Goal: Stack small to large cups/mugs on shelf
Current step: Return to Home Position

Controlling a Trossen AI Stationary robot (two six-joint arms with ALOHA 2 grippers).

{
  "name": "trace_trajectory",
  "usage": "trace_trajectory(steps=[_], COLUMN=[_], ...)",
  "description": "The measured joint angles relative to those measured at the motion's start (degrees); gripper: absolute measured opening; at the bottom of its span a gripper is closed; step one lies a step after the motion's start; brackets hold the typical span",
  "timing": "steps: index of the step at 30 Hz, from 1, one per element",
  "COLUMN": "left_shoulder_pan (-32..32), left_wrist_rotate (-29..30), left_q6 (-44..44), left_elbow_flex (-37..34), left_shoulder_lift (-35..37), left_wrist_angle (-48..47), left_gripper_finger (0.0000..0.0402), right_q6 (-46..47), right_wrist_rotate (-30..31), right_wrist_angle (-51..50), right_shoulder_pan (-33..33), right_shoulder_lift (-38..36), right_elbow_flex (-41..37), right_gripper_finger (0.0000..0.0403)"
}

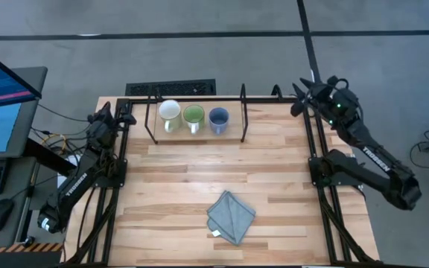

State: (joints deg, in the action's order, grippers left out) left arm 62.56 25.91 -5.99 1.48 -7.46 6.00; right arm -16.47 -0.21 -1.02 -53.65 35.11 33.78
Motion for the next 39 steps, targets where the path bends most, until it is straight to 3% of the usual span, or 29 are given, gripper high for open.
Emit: trace_trajectory(steps=[12, 17, 32, 39], left_shoulder_pan=[0.0, 0.0, 0.0, 0.0], left_wrist_rotate=[0.2, 0.3, 0.1, 0.2], left_q6=[0.9, -0.1, 4.1, 4.3], left_elbow_flex=[0.0, 0.0, 0.1, 0.1], left_shoulder_lift=[0.0, 0.0, 0.0, 0.0], left_wrist_angle=[4.8, 4.5, 10.0, 10.4], left_gripper_finger=[0.0304, 0.0304, 0.0304, 0.0304], right_q6=[3.0, 3.6, 4.1, 4.5], right_wrist_rotate=[-2.9, 0.1, 0.2, 3.2], right_wrist_angle=[1.1, -4.1, -14.1, -10.5], right_shoulder_pan=[-3.5, -4.3, -4.6, -4.6], right_shoulder_lift=[-9.6, -16.4, -31.8, -35.1], right_elbow_flex=[-10.6, -11.9, -11.9, -17.7], right_gripper_finger=[0.0178, 0.0176, 0.0176, 0.0177])
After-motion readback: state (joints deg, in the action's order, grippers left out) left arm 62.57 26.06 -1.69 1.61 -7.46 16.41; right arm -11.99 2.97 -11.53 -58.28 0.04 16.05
